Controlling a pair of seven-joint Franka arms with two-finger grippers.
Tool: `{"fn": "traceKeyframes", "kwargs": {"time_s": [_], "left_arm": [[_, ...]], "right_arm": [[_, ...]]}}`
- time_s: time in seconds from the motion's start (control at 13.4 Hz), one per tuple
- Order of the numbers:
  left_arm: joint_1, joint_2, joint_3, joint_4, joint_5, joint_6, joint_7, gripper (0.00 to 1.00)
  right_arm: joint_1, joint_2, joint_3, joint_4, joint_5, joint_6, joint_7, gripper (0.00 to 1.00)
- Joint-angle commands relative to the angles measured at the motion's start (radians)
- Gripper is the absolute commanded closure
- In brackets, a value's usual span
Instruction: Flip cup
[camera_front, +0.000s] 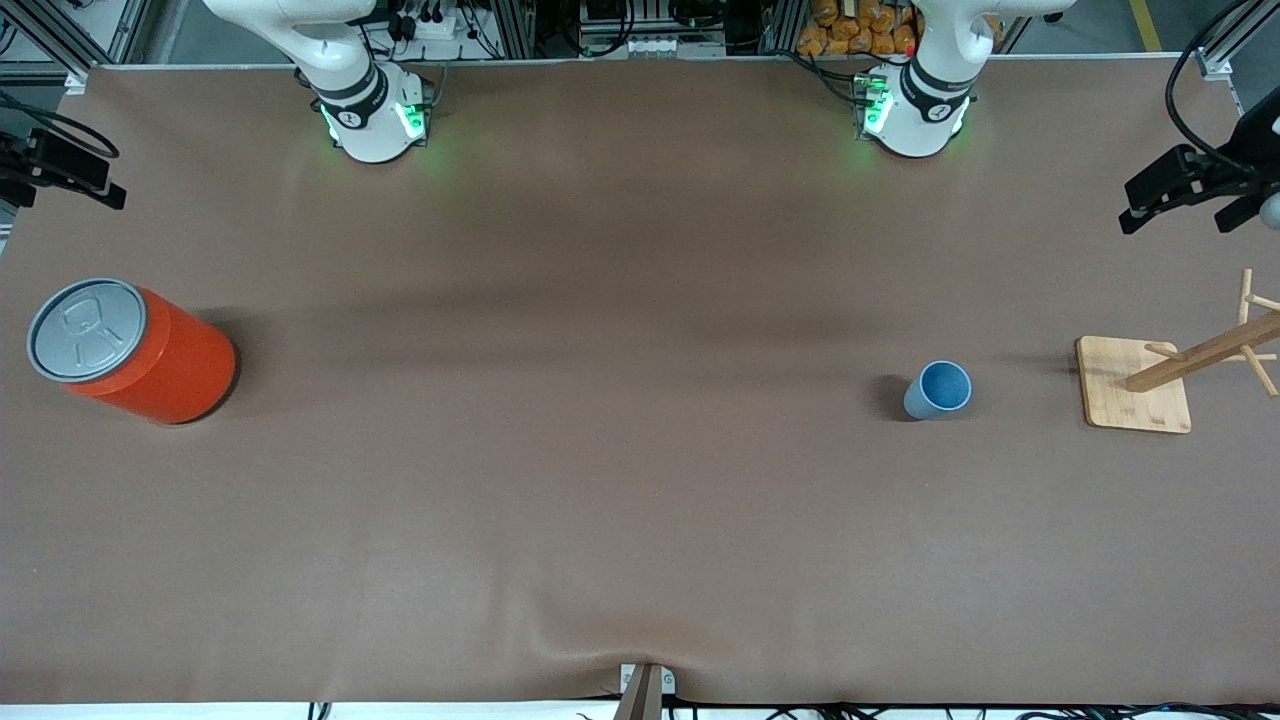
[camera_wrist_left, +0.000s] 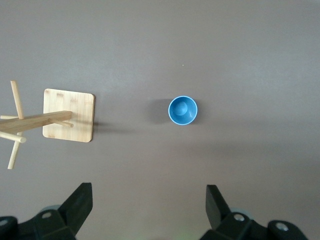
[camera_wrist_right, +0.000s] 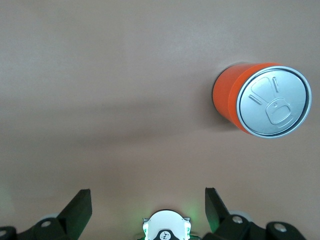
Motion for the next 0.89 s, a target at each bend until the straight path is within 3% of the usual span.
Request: {"fn": "traceKeyframes", "kwargs": {"time_s": [0.0, 0.45, 0.6, 0.82], "left_arm": [[-0.021, 0.043, 0.014, 0.056, 0.022, 0.005, 0.005, 0.0], [-0.021, 0.058, 0.092, 0.088, -0.05, 0.019, 0.053, 0.0], [-0.022, 0.052, 0.075, 0.073, -0.052, -0.053, 0.047, 0.0], [-0.024, 0.052, 0.026, 0.064, -0.038, -0.041, -0.016, 0.0]], "right_arm": [[0.001, 0.003, 0.001, 0.015, -0.008, -0.011, 0.001, 0.0], [0.002, 0.003, 0.001, 0.015, -0.008, -0.012, 0.001, 0.0], [0.002, 0.003, 0.001, 0.015, -0.008, -0.012, 0.001, 0.0], [0.002, 0.003, 0.001, 0.015, -0.008, -0.012, 0.001, 0.0]]}}
